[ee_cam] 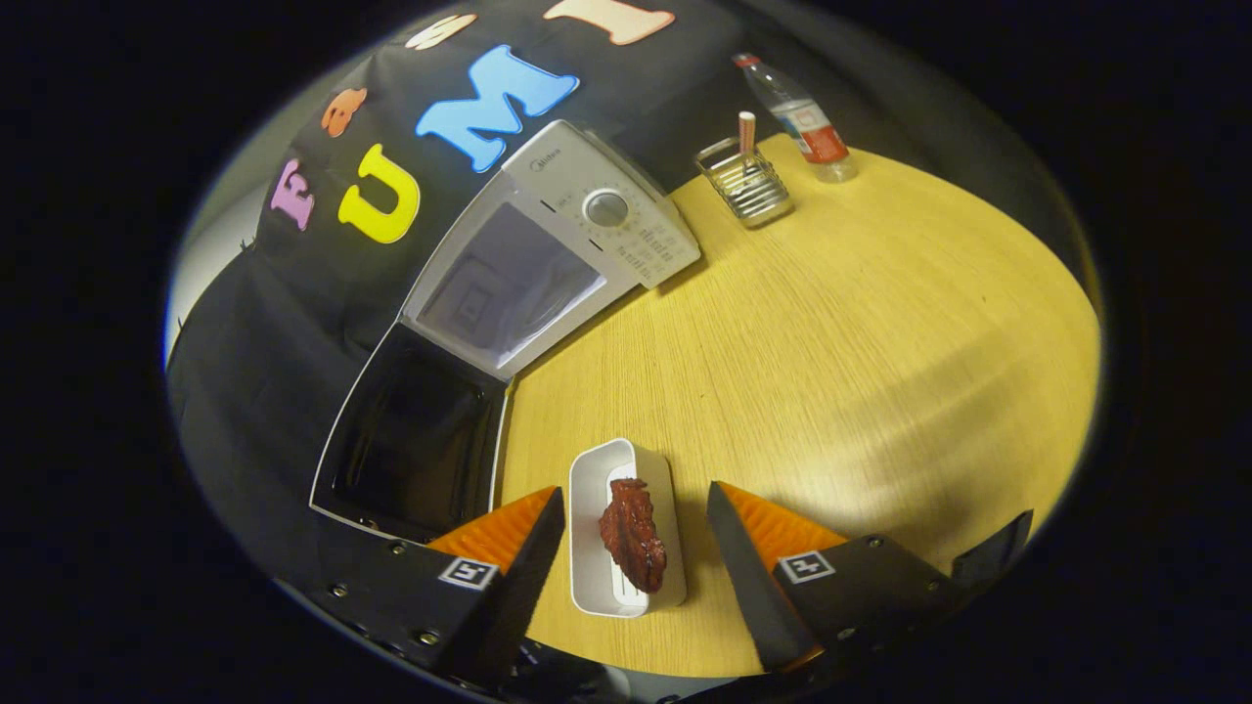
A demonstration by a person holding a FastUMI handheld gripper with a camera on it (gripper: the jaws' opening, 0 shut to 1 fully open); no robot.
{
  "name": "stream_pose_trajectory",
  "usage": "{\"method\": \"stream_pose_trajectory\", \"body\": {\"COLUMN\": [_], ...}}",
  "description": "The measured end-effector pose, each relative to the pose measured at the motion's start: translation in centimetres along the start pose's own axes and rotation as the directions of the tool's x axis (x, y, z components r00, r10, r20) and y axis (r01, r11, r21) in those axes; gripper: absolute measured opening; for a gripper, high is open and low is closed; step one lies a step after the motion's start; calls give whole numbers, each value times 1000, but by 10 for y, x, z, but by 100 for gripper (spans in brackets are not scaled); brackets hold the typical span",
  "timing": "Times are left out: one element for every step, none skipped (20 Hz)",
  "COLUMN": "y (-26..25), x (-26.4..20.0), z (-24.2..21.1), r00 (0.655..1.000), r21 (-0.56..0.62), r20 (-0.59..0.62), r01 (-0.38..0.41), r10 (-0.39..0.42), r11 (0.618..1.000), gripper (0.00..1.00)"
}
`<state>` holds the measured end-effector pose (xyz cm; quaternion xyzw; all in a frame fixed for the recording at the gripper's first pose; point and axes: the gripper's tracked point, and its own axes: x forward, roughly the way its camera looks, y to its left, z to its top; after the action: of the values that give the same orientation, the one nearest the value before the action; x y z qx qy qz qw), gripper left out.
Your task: Open the microwave, put the food inside, and close the microwave door.
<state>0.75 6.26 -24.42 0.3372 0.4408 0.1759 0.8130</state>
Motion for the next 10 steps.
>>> {"method": "stream_pose_trajectory", "body": {"y": [0,2,2,-1,-4,-1,6,5,-3,0], "x": [2,0,1,3,5,3,3,7,-2,2], "z": [-4,-10,-14,-16,-12,-12,-14,-14,-5,-6], "r00": [1000,999,997,998,999,998,996,996,998,999], "r21": [28,51,64,75,83,101,113,103,118,122], "r20": [-18,-39,-57,-48,-40,-39,-41,-43,-18,-16], "r01": [-16,-36,-46,-37,-31,-54,-74,-70,-56,-50], "r10": [17,38,50,41,34,58,79,75,58,52], "r11": [999,998,997,996,996,993,991,992,991,991], "gripper": [76,76,76,75,56,37,36,36,24,12]}}
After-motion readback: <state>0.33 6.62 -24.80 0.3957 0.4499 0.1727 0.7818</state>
